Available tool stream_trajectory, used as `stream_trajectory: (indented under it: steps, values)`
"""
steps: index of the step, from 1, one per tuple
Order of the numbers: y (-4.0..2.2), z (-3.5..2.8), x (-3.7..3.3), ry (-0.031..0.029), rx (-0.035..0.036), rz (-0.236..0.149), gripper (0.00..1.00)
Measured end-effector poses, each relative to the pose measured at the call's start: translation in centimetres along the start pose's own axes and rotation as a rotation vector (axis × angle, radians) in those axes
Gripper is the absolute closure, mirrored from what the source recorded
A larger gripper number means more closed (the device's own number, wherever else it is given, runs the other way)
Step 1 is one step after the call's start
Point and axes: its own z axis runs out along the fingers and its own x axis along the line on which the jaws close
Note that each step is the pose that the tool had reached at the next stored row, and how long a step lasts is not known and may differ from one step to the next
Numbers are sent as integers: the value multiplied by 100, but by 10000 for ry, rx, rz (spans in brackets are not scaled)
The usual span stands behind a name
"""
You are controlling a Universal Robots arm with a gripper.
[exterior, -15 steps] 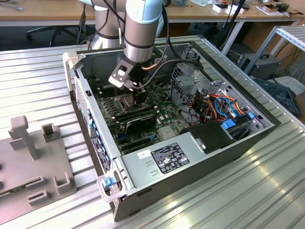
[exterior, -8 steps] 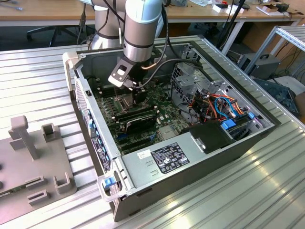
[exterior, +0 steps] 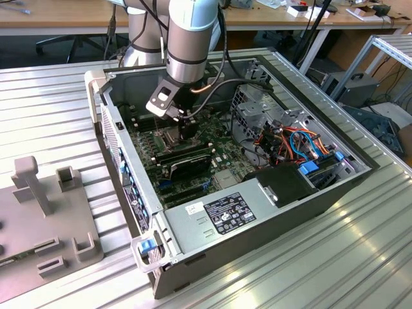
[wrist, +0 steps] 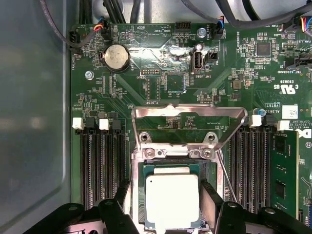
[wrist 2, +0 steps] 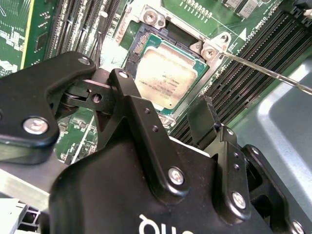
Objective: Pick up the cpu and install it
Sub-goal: 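Place the cpu into insertion slot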
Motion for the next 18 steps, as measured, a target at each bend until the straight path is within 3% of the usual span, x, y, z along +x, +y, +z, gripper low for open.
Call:
stream_trajectory:
  steps: [13, 18]
  values:
    - [-2, 26, -12, 8, 0, 2, 32]
    - [-2, 27, -12, 7, 0, 2, 45]
